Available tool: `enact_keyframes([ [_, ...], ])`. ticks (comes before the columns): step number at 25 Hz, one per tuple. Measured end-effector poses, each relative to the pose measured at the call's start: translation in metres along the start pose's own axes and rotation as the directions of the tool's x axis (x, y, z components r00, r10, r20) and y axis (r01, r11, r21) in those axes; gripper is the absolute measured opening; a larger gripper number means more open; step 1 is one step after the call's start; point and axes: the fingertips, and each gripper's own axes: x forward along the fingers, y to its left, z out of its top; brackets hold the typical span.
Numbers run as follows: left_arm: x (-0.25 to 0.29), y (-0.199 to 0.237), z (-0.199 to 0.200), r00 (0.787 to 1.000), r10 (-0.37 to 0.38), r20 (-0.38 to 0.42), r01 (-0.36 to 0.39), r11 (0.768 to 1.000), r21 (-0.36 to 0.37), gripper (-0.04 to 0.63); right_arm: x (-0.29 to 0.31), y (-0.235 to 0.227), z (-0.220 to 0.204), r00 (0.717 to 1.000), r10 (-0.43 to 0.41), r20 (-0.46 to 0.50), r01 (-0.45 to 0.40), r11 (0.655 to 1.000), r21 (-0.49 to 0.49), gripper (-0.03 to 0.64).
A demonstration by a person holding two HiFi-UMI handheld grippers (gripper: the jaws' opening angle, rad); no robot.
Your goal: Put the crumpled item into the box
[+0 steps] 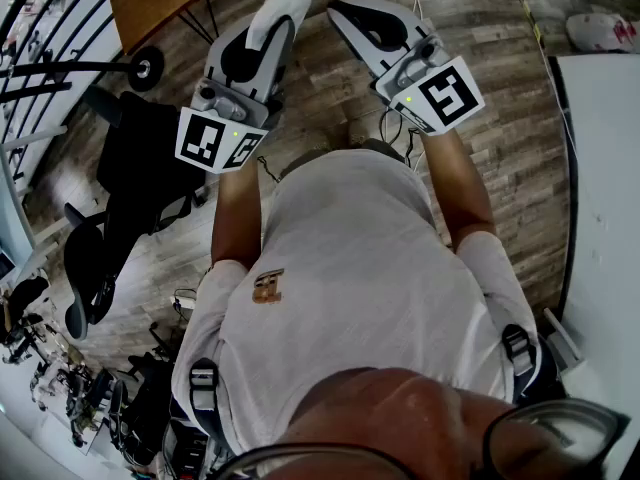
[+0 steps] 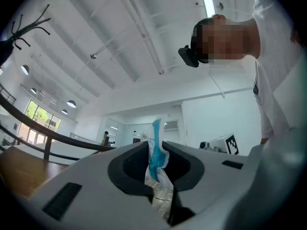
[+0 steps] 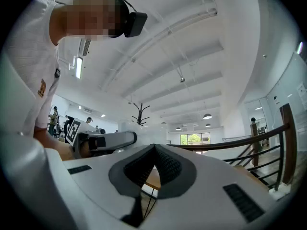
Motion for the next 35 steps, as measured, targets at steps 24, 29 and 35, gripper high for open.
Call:
enact_keyframes([
  [24, 0.089, 0.002, -0.037, 0.998, 0.054, -0.022, -0.054, 0.998, 0.031, 0.077, -0.042, -0.092, -0.015, 0.998, 0.059, -0.008, -0.059, 0.998, 0.033, 0.032],
  [29, 0.111, 0.0, -0.048, 0.997, 0.067, -0.031, -0.067, 0.997, 0.028, 0.077, -0.052, -0.117, -0.017, 0.998, 0.062, -0.013, -0.062, 0.998, 0.033, 0.032],
  [35, 0.136, 0.002, -0.056, 0.997, 0.066, -0.034, -0.065, 0.997, 0.029, 0.077, -0.059, -0.142, -0.02, 0.998, 0.061, -0.021, -0.061, 0.998, 0.029, 0.032],
])
